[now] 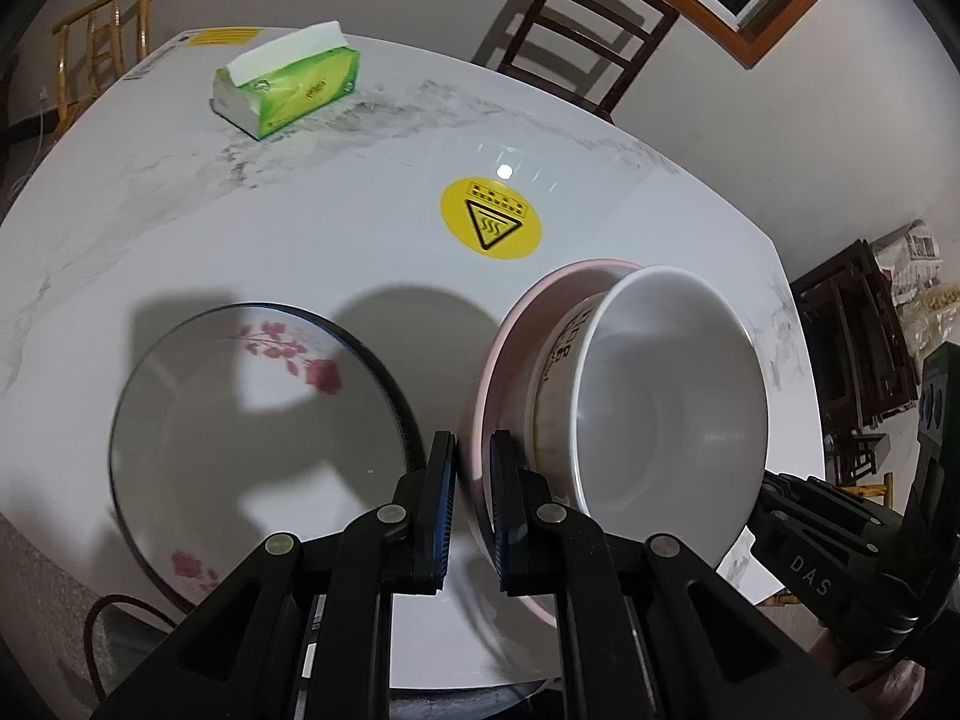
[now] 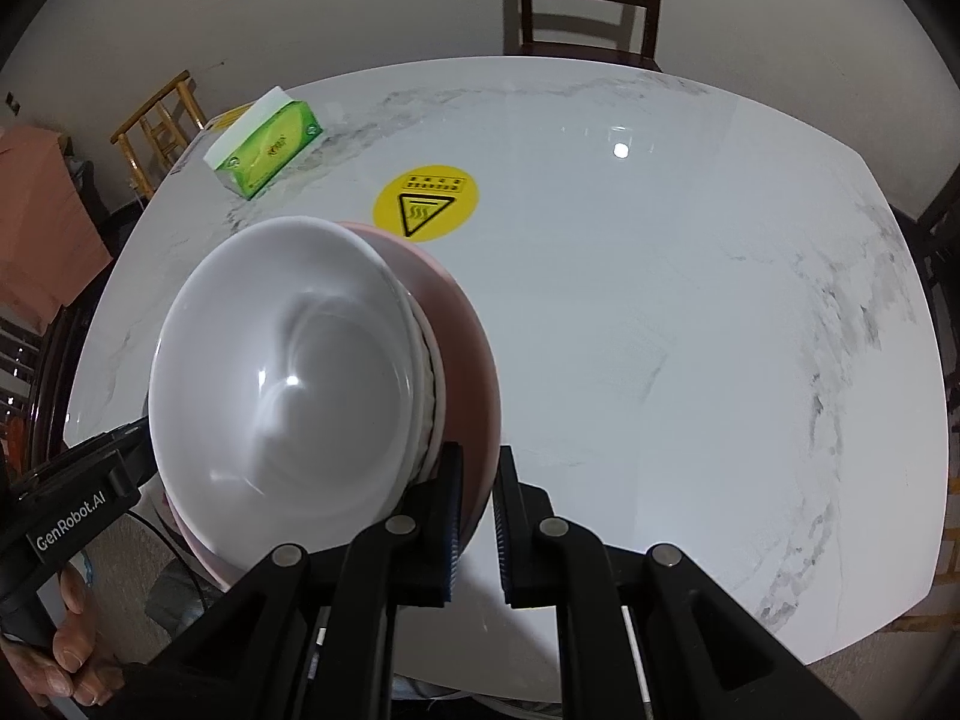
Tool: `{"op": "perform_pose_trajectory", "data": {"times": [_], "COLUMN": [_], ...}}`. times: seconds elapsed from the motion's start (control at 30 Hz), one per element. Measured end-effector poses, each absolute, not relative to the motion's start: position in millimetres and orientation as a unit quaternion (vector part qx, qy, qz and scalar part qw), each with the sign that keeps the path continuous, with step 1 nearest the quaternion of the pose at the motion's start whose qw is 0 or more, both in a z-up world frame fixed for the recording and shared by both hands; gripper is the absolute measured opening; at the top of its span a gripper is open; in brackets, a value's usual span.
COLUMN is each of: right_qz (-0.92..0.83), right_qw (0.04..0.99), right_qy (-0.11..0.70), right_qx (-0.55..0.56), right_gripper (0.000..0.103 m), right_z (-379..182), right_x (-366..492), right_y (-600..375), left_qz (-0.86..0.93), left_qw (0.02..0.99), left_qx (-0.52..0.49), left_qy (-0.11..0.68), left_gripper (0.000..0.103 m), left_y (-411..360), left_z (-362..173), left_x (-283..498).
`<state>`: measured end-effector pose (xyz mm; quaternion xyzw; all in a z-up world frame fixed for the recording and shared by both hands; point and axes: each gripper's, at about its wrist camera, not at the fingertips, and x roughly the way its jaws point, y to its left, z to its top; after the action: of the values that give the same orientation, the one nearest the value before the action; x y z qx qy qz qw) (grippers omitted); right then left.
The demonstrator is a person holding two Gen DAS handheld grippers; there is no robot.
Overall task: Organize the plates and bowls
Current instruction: 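Carry the pink bowl stack over the plate stack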
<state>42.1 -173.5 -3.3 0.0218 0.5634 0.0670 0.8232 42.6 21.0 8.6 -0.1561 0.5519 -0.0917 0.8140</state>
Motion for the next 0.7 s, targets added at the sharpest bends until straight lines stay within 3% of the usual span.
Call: {"op": "perform_pose_trajectory", "data": {"times": [0.7], "right_qz": [0.121], "right_qw": [0.818], "right_qy": [0.562], "right_qx": [-0.004], "right_gripper": [0.01], "right_z": [2.8], "right_x": [47.2], "right_y": [-105.5], "left_qz": [-0.039], "left_qw": [0.823], "left_qx": [-0.173], "left_qy": [0.54], "left_gripper": [0.007], "left_y": [86.4], "left_z": [19.3], "left_x": [25.2]}}
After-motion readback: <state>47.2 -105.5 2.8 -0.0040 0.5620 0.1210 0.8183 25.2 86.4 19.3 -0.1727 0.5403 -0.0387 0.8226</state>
